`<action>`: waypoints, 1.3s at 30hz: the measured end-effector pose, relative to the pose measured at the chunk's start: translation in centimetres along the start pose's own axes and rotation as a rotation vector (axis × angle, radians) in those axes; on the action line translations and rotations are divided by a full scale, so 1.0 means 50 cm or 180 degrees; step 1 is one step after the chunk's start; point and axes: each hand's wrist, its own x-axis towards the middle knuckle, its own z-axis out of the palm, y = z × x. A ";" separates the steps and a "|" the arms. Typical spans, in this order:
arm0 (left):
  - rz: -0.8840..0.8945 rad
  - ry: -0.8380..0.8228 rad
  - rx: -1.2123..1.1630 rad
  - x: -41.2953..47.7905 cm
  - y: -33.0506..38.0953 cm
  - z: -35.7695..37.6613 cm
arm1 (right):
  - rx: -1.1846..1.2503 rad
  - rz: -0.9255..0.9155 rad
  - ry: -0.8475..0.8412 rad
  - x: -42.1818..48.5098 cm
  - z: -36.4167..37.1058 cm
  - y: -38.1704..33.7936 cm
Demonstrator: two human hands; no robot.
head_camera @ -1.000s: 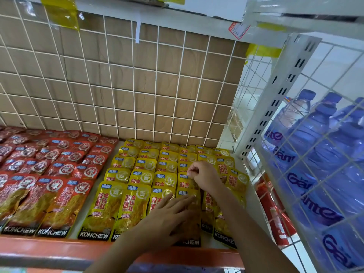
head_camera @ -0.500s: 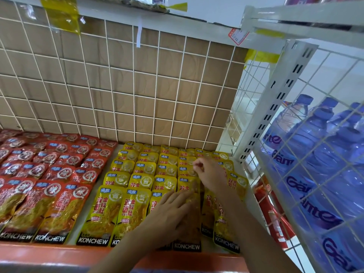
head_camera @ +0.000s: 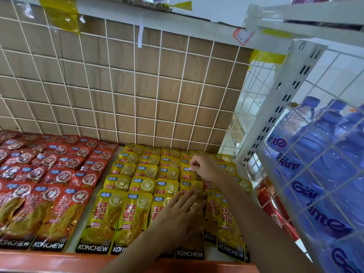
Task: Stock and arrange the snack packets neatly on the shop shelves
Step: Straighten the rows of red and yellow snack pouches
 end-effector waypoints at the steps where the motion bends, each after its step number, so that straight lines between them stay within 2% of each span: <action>1: -0.0031 0.0010 0.0016 0.002 -0.001 0.000 | 0.0087 -0.0001 0.0031 0.002 -0.002 0.002; 4: -0.0036 -0.0056 0.0035 0.000 0.000 0.002 | 0.0195 -0.0032 0.0048 0.008 -0.006 0.002; 20: -0.0029 0.0343 0.0122 0.000 0.000 0.007 | 0.0193 -0.0164 0.0022 -0.003 0.005 -0.007; 27: -0.0007 0.0433 0.0135 0.000 -0.001 0.007 | 0.0043 -0.0379 0.0698 -0.042 -0.005 0.002; 32: -0.0016 0.0439 0.0075 -0.002 0.000 0.007 | -0.0153 -0.0419 0.0203 -0.052 0.009 0.018; 39: 0.0009 0.0511 0.0035 -0.002 0.000 0.007 | -0.0186 -0.0476 0.0228 -0.057 0.015 0.018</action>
